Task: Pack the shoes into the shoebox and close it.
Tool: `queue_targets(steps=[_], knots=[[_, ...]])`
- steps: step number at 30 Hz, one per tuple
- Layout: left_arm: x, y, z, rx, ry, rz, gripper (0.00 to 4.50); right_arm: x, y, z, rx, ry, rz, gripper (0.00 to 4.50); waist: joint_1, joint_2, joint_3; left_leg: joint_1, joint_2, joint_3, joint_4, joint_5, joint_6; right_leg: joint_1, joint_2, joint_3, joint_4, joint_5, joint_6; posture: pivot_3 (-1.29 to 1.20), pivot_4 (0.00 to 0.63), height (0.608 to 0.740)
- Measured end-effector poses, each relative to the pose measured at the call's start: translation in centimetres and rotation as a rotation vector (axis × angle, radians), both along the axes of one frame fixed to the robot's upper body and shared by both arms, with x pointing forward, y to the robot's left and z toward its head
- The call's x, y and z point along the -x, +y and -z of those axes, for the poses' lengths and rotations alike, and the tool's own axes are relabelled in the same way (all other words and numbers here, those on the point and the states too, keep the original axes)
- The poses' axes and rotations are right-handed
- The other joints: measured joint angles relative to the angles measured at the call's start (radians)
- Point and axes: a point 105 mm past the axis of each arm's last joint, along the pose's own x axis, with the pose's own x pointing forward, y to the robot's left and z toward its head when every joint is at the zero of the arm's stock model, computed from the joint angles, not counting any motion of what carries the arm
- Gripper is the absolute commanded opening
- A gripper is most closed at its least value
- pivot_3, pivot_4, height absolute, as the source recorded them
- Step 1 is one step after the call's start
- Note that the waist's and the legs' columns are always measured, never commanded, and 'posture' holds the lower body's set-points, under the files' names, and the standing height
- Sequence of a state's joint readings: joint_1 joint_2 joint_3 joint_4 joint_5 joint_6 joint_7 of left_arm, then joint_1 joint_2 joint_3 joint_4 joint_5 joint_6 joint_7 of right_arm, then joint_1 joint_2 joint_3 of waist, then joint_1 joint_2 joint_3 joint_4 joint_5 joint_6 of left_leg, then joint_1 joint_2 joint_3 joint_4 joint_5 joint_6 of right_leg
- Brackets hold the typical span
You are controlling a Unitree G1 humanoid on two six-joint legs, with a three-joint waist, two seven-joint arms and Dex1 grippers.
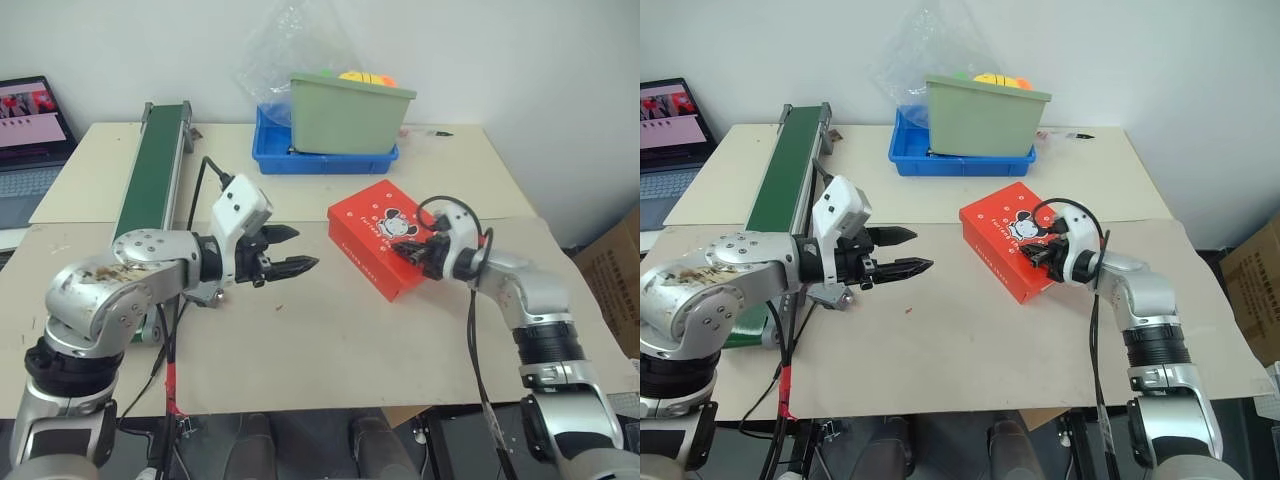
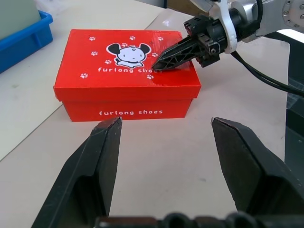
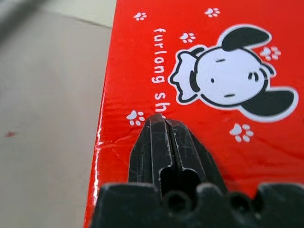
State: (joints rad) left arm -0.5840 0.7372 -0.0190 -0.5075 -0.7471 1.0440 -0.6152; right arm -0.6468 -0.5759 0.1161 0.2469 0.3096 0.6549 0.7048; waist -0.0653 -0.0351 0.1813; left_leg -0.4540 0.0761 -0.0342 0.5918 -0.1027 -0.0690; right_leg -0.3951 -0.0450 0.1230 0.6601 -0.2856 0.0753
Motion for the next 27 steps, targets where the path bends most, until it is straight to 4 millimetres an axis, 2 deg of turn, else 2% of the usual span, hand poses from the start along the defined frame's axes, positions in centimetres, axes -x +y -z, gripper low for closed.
queue_targets(steps=[3,5,8,10,11,13,14,15,17,20,21,24,27], knots=[[0.1,0.1,0.1,0.002,-0.008,-0.014,3.2,-0.2,0.1,0.1,0.07,-0.002,-0.026,0.02,0.002,-0.007,-0.005,0.009,0.0,0.0,-0.001,0.0,0.0,0.008,0.0,-0.001,-0.002,-0.002,0.002,0.0,0.15,0.74],[0.2,0.3,0.1,0.007,-0.015,-0.027,3.2,-0.9,0.6,-0.3,0.009,0.007,-0.016,0.02,-0.002,-0.009,-0.006,0.009,0.0,0.0,0.0,0.0,0.0,0.009,0.0,0.0,-0.003,-0.003,0.005,0.0,0.15,0.74],[0.2,0.1,0.2,0.02,-0.018,-0.038,3.2,-2.3,2.0,-1.3,-0.183,0.065,0.004,0.02,-0.012,-0.008,-0.004,0.009,0.0,0.001,0.0,0.0,0.001,0.007,0.0,0.002,-0.001,0.0,0.006,0.0,0.15,0.74],[0.3,0.1,0.2,0.022,-0.024,-0.042,3.2,-3.4,3.0,-3.7,-0.295,0.064,-0.005,0.02,-0.013,-0.004,-0.001,0.008,0.0,0.001,0.0,0.001,0.002,0.006,0.0,0.002,0.001,0.001,0.004,0.0,0.15,0.74],[0.4,0.2,0.2,0.023,-0.027,-0.049,3.2,-4.1,3.7,-5.6,-0.335,0.045,-0.025,0.02,-0.011,-0.002,0.0,0.008,0.0,0.001,0.0,0.001,0.002,0.005,0.0,0.002,0.002,0.001,0.001,0.0,0.15,0.74],[0.5,0.3,0.3,0.024,-0.028,-0.058,3.2,-4.8,4.2,-8.2,-0.365,-0.002,-0.047,0.02,-0.006,-0.002,0.0,0.008,0.0,0.0,-0.002,0.001,0.002,0.005,0.0,0.001,0.002,0.0,-0.001,0.0,0.15,0.74],[0.4,0.5,0.5,0.024,-0.024,-0.069,3.2,-5.3,4.8,-9.3,-0.368,-0.031,-0.065,0.02,-0.005,-0.002,0.0,0.008,0.0,0.001,-0.002,-0.001,0.002,0.005,0.0,0.001,0.002,-0.001,-0.002,0.0,0.15,0.74],[0.4,0.5,0.6,0.025,-0.023,-0.075,3.2,-5.6,5.2,-9.5,-0.36,-0.045,-0.072,0.02,-0.004,-0.002,0.0,0.007,0.0,0.0,-0.003,-0.001,0.001,0.005,0.0,0.001,0.001,-0.001,-0.002,0.0,0.15,0.74],[0.3,0.6,0.6,0.026,-0.026,-0.09,3.2,-6.2,6.1,-8.2,-0.316,-0.035,-0.068,0.02,-0.002,-0.002,0.0,0.007,0.0,0.0,-0.003,-0.002,0.001,0.005,0.0,0.0,0.0,-0.002,-0.002,0.0,0.15,0.74],[0.4,0.6,0.5,0.027,-0.043,-0.105,3.2,-6.4,6.6,-3.3,-0.206,0.047,-0.04,0.02,0.001,-0.002,0.0,0.001,0.0,0.0,-0.002,-0.002,0.001,0.001,0.0,0.0,-0.001,-0.002,-0.002,0.0,0.15,0.74],[0.4,0.7,0.4,0.028,-0.047,-0.111,3.2,-6.3,6.6,-2.3,-0.193,0.052,-0.034,0.02,0.001,-0.002,0.0,-0.002,0.0,0.0,-0.001,-0.002,0.0,-0.002,0.0,0.0,0.0,-0.001,-0.002,0.0,0.15,0.74],[0.4,0.9,0.5,0.03,-0.049,-0.129,3.2,-6.8,6.5,-2.3,-0.091,-0.013,-0.038,0.02,-0.004,-0.002,0.0,-0.001,0.0,-0.001,-0.001,-0.002,0.0,-0.002,0.0,0.0,0.003,-0.001,-0.002,0.0,0.15,0.74],[0.4,1.1,0.3,0.033,-0.059,-0.137,3.2,-6.9,6.4,-2.2,-0.061,-0.034,-0.038,0.02,-0.003,-0.002,0.0,0.004,0.0,-0.001,0.0,-0.002,0.0,0.003,0.0,0.0,0.003,-0.001,-0.002,0.0,0.15,0.74]])
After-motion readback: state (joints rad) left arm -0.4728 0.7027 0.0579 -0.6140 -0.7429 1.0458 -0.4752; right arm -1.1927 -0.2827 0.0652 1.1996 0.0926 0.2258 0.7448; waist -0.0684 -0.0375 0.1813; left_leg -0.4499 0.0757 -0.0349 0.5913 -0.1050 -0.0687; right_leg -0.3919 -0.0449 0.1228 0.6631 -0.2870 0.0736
